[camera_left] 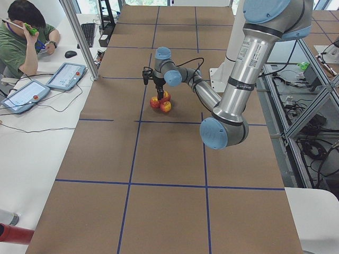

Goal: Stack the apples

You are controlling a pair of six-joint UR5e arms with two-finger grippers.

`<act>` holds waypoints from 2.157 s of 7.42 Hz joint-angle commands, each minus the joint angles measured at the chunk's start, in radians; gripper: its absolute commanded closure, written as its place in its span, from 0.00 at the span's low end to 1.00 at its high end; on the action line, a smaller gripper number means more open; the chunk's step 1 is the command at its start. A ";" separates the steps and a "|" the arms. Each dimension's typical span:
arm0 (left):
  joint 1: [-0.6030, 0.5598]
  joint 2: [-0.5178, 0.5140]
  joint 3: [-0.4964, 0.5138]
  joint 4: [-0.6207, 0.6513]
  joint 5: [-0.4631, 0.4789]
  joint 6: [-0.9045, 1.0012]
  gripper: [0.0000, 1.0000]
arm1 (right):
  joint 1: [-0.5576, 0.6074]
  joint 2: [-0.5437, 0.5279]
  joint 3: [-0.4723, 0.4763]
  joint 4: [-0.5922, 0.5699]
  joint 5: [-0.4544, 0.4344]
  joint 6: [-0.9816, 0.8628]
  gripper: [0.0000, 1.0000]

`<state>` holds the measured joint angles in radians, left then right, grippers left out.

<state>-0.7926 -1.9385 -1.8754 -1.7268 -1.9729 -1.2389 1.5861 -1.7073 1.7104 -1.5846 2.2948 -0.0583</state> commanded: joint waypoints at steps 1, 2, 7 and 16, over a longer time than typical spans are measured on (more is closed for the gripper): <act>-0.120 0.041 -0.019 0.021 -0.006 0.245 0.01 | 0.000 0.000 0.000 0.000 0.000 0.000 0.00; -0.178 0.093 -0.019 0.023 -0.024 0.388 0.01 | 0.000 0.000 0.000 0.000 0.000 0.000 0.00; -0.549 0.447 0.015 0.024 -0.268 1.185 0.01 | 0.000 0.000 0.000 0.000 0.000 0.000 0.00; -0.820 0.581 0.065 0.096 -0.357 1.293 0.00 | 0.000 0.000 0.000 0.000 0.000 0.000 0.00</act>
<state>-1.6022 -1.3484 -1.8077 -1.6502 -2.3319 0.0495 1.5861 -1.7073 1.7104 -1.5846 2.2948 -0.0583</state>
